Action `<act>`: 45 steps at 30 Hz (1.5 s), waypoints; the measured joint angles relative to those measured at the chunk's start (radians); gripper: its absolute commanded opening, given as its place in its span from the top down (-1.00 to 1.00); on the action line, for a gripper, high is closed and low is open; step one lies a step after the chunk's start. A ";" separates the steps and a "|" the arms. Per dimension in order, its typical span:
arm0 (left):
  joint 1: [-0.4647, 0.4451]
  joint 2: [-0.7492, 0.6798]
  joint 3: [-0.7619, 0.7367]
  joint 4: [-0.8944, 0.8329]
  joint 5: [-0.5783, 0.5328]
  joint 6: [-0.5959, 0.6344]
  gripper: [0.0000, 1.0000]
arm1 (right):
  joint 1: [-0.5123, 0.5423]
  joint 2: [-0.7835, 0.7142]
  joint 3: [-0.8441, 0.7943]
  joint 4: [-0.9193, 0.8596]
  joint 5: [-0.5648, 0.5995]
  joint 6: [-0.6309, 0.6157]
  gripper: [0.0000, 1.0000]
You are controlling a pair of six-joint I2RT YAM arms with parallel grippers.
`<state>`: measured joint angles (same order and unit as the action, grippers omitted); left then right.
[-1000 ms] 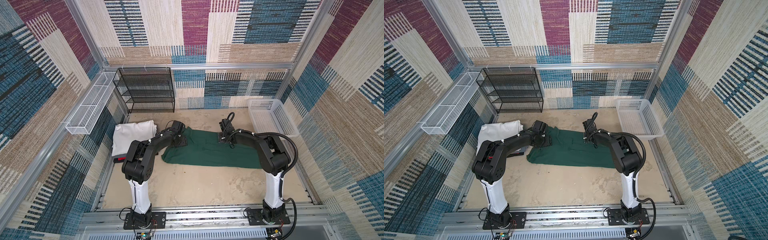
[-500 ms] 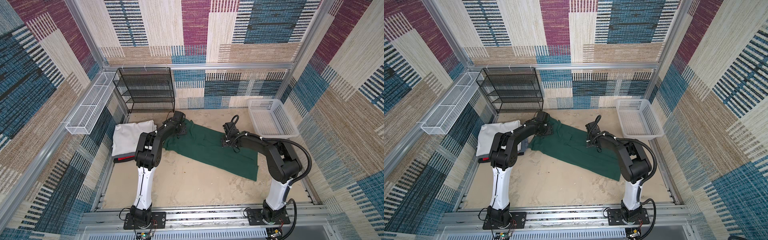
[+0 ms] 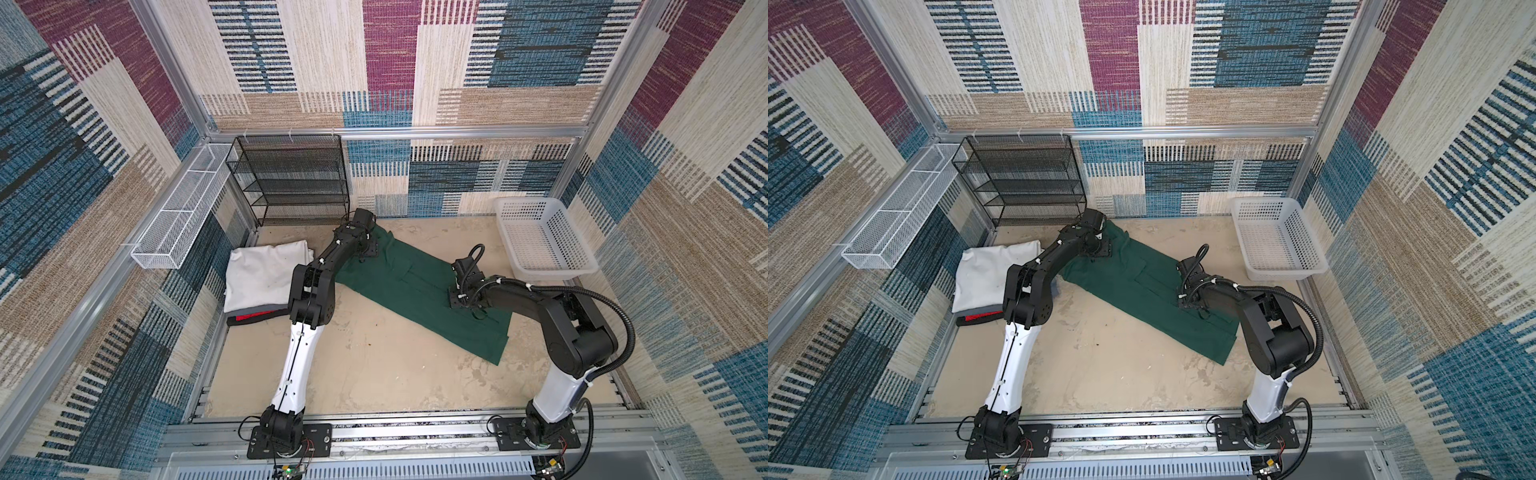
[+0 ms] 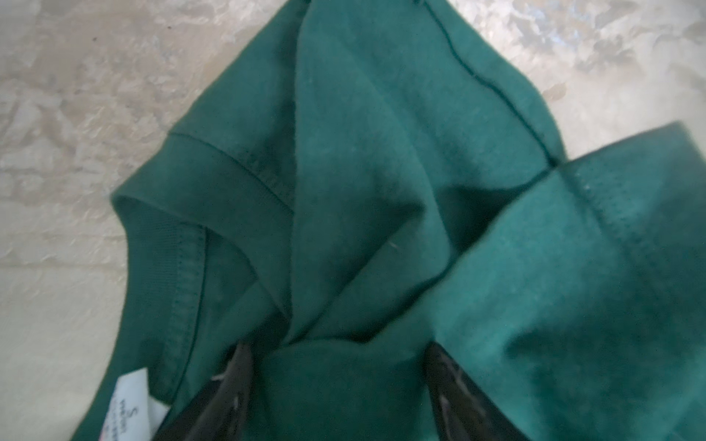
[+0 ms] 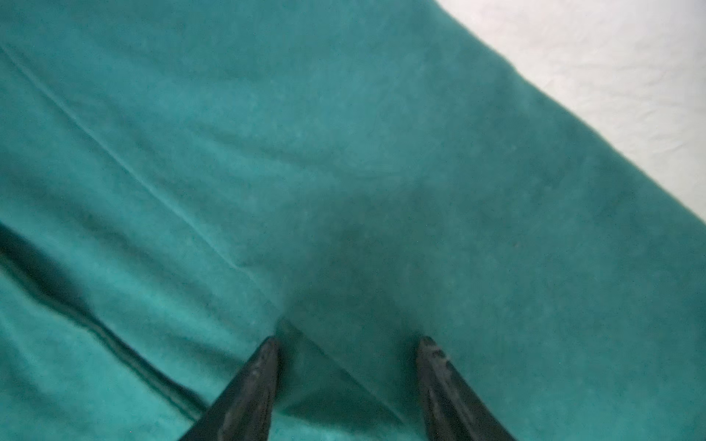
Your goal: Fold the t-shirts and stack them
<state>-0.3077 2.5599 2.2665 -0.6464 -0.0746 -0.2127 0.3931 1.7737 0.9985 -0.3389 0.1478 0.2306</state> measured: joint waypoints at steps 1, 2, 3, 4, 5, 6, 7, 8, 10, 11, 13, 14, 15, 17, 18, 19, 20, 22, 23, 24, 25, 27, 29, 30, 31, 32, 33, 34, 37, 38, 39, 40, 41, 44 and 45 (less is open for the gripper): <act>0.000 0.006 0.014 -0.011 0.000 0.011 -0.47 | 0.000 -0.010 -0.013 0.003 -0.008 0.000 -0.11; 0.000 0.015 0.032 -0.024 0.001 0.025 -0.47 | 0.000 -0.023 -0.029 0.006 -0.016 0.004 -0.11; 0.000 0.027 0.056 -0.035 0.003 0.034 -0.47 | 0.002 -0.039 -0.048 0.009 -0.024 0.008 -0.11; 0.000 0.040 0.082 -0.048 0.003 0.042 -0.47 | 0.004 -0.056 -0.067 0.010 -0.033 0.011 -0.11; 0.000 0.053 0.107 -0.058 0.004 0.052 -0.47 | 0.006 -0.076 -0.087 0.009 -0.046 0.017 -0.11; 0.000 0.066 0.130 -0.067 0.009 0.056 -0.47 | 0.010 -0.092 -0.104 0.009 -0.059 0.026 -0.09; 0.000 0.076 0.149 -0.076 0.023 0.060 -0.47 | 0.014 -0.106 -0.118 0.009 -0.069 0.032 -0.06; 0.000 0.084 0.164 -0.079 0.030 0.064 -0.48 | 0.020 -0.121 -0.133 0.008 -0.077 0.042 -0.04; 0.000 0.091 0.176 -0.087 0.042 0.074 -0.48 | 0.039 -0.145 -0.160 0.010 -0.080 0.063 -0.04; 0.000 0.096 0.187 -0.092 0.053 0.084 -0.48 | 0.055 -0.162 -0.179 0.011 -0.082 0.075 -0.03; 0.000 0.105 0.204 -0.098 0.061 0.085 -0.48 | 0.089 -0.192 -0.214 0.021 -0.090 0.096 -0.03; 0.000 0.109 0.214 -0.101 0.071 0.092 -0.50 | 0.111 -0.205 -0.232 0.032 -0.094 0.109 -0.02; 0.000 0.111 0.220 -0.102 0.080 0.096 -0.50 | 0.131 -0.213 -0.243 0.040 -0.095 0.122 0.02; 0.000 0.114 0.228 -0.106 0.091 0.108 -0.52 | 0.181 -0.224 -0.263 0.058 -0.093 0.152 0.05; 0.000 0.116 0.232 -0.107 0.103 0.111 -0.52 | 0.207 -0.227 -0.270 0.063 -0.091 0.167 0.05; -0.002 0.116 0.235 -0.109 0.113 0.117 -0.53 | 0.234 -0.232 -0.282 0.067 -0.085 0.181 0.06; -0.003 0.116 0.240 -0.114 0.126 0.128 -0.53 | 0.259 -0.239 -0.293 0.077 -0.084 0.194 0.05; -0.014 0.116 0.251 -0.129 0.141 0.145 -0.54 | 0.282 -0.262 -0.319 0.087 -0.086 0.218 0.02; -0.023 0.116 0.258 -0.135 0.148 0.154 -0.55 | 0.284 -0.276 -0.328 0.087 -0.090 0.228 -0.05; -0.033 0.116 0.264 -0.139 0.153 0.161 -0.56 | 0.284 -0.289 -0.331 0.087 -0.094 0.237 -0.19; -0.043 0.113 0.266 -0.142 0.152 0.166 -0.57 | 0.284 -0.306 -0.330 0.062 -0.097 0.247 -0.29; -0.060 0.099 0.265 -0.156 0.151 0.172 -0.61 | 0.286 -0.333 -0.314 -0.011 -0.105 0.262 -0.49; -0.070 0.061 0.232 -0.154 0.134 0.174 -0.77 | 0.286 -0.356 -0.280 -0.071 -0.113 0.270 -0.67; -0.070 0.029 0.200 -0.151 0.124 0.174 -0.82 | 0.285 -0.364 -0.254 -0.084 -0.113 0.269 -0.73; -0.067 -0.013 0.156 -0.145 0.107 0.171 -0.85 | 0.280 -0.368 -0.220 -0.085 -0.113 0.269 -0.74; -0.066 -0.054 0.109 -0.129 0.096 0.166 -0.87 | 0.273 -0.364 -0.189 -0.084 -0.120 0.265 -0.75; -0.064 -0.107 0.053 -0.114 0.086 0.159 -0.88 | 0.261 -0.351 -0.156 -0.079 -0.125 0.257 -0.76; -0.063 -0.167 -0.008 -0.095 0.072 0.157 -0.89 | 0.243 -0.328 -0.119 -0.071 -0.127 0.253 -0.76; -0.064 -0.346 -0.191 0.000 0.047 0.132 -0.89 | 0.182 -0.219 0.003 -0.048 -0.127 0.209 -0.74; -0.066 -0.398 -0.250 0.035 0.035 0.124 -0.89 | 0.167 -0.176 0.046 -0.039 -0.121 0.193 -0.72; -0.066 -0.441 -0.304 0.067 0.023 0.113 -0.88 | 0.152 -0.131 0.095 -0.033 -0.118 0.175 -0.68; -0.067 -0.491 -0.371 0.104 0.018 0.102 -0.89 | 0.139 -0.083 0.147 -0.025 -0.114 0.155 -0.61; -0.067 -0.531 -0.426 0.129 0.011 0.090 -0.89 | 0.132 -0.039 0.198 -0.021 -0.110 0.135 -0.56; -0.066 -0.644 -0.584 0.187 -0.002 0.040 -0.86 | 0.129 0.085 0.344 -0.009 -0.113 0.062 -0.44; -0.065 -0.686 -0.640 0.200 -0.002 0.018 -0.84 | 0.129 0.118 0.381 -0.003 -0.119 0.035 -0.39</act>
<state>-0.3729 1.8736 1.6264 -0.4461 -0.0769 -0.1951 0.5224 1.8919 1.3792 -0.3420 0.0292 0.2653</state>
